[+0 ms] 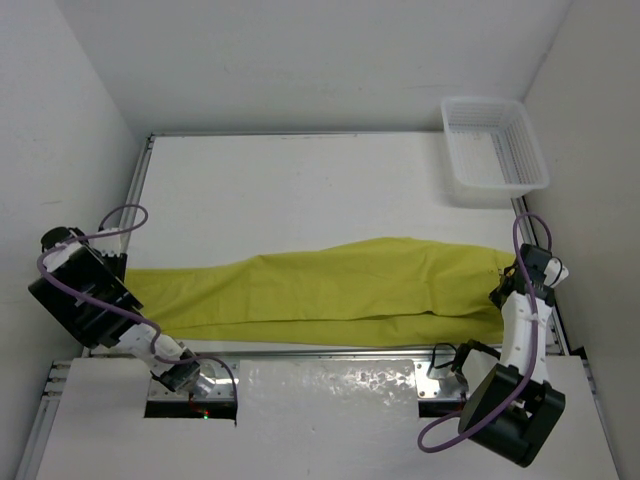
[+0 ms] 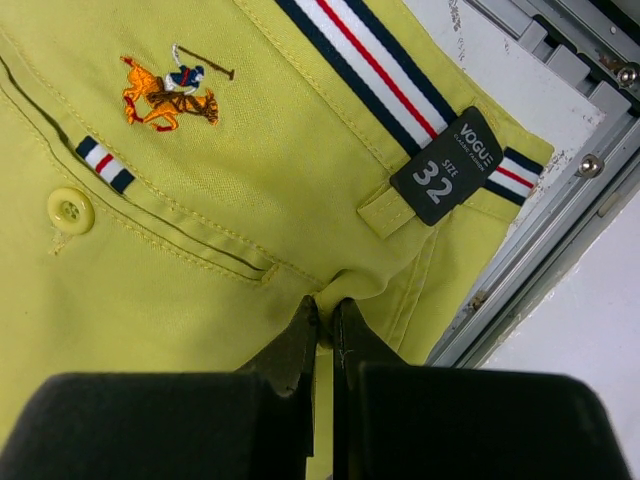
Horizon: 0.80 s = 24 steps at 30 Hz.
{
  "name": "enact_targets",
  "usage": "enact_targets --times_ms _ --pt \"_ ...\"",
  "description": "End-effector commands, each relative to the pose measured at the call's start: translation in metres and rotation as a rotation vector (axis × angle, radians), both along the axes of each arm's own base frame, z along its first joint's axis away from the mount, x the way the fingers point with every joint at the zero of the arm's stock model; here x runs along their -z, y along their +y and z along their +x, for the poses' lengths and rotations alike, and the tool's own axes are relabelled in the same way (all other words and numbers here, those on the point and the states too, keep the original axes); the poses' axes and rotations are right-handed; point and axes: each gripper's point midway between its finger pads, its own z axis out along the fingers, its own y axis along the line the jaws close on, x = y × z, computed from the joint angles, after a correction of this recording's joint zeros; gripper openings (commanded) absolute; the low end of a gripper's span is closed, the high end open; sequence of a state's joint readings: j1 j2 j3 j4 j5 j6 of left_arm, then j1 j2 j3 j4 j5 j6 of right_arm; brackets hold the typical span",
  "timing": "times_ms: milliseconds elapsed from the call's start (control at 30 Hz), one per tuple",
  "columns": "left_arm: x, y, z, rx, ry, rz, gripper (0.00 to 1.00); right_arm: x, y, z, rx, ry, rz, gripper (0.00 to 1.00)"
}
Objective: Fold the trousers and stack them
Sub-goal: Fold the trousers
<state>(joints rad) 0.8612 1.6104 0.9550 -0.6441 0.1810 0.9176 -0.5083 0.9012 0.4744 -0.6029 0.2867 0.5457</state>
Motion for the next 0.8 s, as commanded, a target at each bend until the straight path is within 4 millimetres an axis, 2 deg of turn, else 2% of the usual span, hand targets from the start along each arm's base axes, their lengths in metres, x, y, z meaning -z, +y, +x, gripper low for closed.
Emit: enact_targets --times_ms 0,33,200,367,400,433,467,500,633,733,767 --pt "-0.003 0.006 0.009 0.005 -0.021 0.03 0.35 -0.013 -0.01 0.013 -0.002 -0.052 -0.042 0.0" --pt "0.004 0.005 0.007 -0.001 -0.004 0.009 0.35 -0.013 -0.01 0.014 -0.003 -0.053 -0.041 0.0" --pt "0.012 -0.004 0.011 -0.009 -0.007 -0.038 0.28 -0.015 -0.011 0.016 -0.002 -0.056 -0.042 0.0" --pt "0.023 -0.012 0.006 -0.005 0.024 -0.054 0.25 -0.016 -0.012 0.015 0.004 -0.054 -0.047 0.0" --pt "0.023 -0.01 0.007 -0.006 0.023 -0.045 0.22 -0.016 -0.011 0.015 0.003 -0.053 -0.045 0.0" --pt "0.022 -0.008 0.008 -0.006 0.016 -0.039 0.1 -0.015 -0.011 0.015 0.003 -0.051 -0.044 0.0" --pt "0.018 -0.007 0.011 -0.006 0.006 -0.034 0.03 -0.016 -0.012 0.015 0.004 -0.052 -0.047 0.0" --pt "0.015 -0.005 0.014 -0.008 -0.004 -0.031 0.0 -0.016 -0.012 0.014 0.005 -0.048 -0.047 0.0" --pt "-0.005 0.005 0.027 -0.009 -0.056 -0.006 0.0 -0.016 -0.013 0.012 0.012 -0.042 -0.053 0.0" --pt "-0.031 0.016 0.044 -0.015 -0.119 0.02 0.0 -0.017 -0.014 0.013 0.014 -0.039 -0.055 0.0" --pt "-0.046 0.024 0.055 -0.016 -0.16 0.045 0.0 -0.018 -0.015 0.013 0.016 -0.04 -0.059 0.0"
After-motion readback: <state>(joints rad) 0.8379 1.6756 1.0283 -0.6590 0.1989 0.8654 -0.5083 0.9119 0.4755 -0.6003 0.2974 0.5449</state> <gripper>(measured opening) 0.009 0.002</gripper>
